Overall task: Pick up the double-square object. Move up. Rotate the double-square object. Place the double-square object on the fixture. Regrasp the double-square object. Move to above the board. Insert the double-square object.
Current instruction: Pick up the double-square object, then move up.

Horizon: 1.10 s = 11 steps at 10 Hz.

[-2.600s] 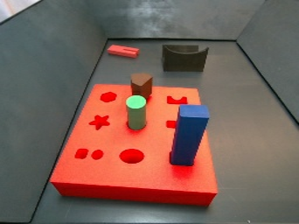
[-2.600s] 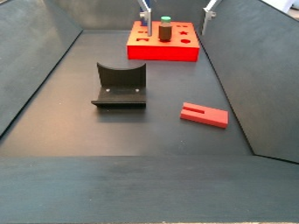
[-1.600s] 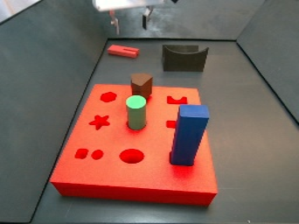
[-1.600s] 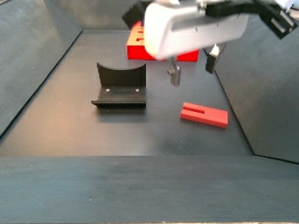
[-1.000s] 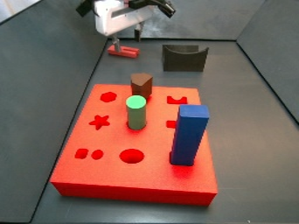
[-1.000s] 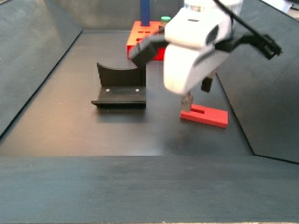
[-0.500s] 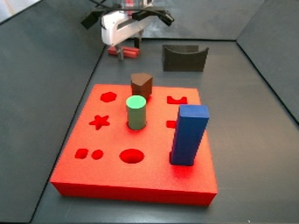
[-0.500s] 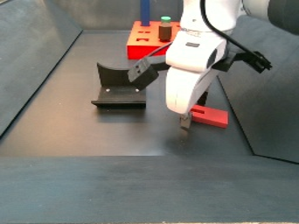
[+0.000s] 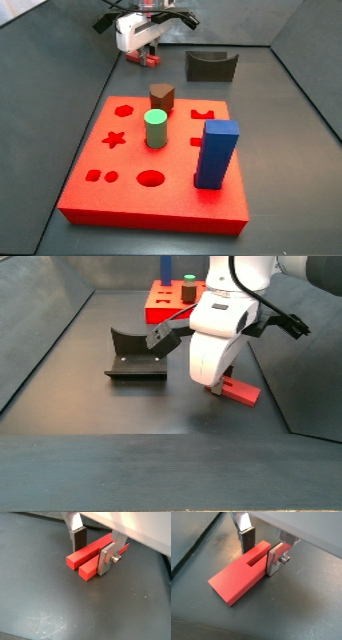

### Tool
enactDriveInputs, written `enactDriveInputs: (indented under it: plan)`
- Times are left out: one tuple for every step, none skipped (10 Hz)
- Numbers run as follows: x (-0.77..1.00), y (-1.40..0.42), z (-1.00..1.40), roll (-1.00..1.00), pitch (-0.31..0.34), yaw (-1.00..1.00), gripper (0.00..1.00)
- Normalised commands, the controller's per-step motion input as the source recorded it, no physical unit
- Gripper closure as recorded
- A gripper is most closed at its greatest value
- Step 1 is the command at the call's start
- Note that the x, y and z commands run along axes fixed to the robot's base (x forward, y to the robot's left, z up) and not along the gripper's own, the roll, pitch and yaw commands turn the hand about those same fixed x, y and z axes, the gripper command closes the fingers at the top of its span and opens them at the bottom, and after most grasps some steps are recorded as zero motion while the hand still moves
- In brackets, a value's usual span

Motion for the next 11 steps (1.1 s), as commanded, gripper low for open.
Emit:
enactDriveInputs:
  plan:
    - [0.00,0.00,0.00,0.00,0.000,0.00,1.00]
    - [0.00,0.00,0.00,0.00,0.000,0.00,1.00]
    - [0.00,0.00,0.00,0.00,0.000,0.00,1.00]
    - [0.00,0.00,0.00,0.00,0.000,0.00,1.00]
    - [0.00,0.00,0.00,0.00,0.000,0.00,1.00]
    - [0.00,0.00,0.00,0.00,0.000,0.00,1.00]
    - [0.00,0.00,0.00,0.00,0.000,0.00,1.00]
    - [0.00,0.00,0.00,0.00,0.000,0.00,1.00]
    - [0.00,0.00,0.83,0.00,0.000,0.00,1.00]
    - [0.01,0.00,0.82,0.00,0.002,0.03,1.00]
    - [-0.02,-0.01,0.71,0.01,0.045,0.04,1.00]
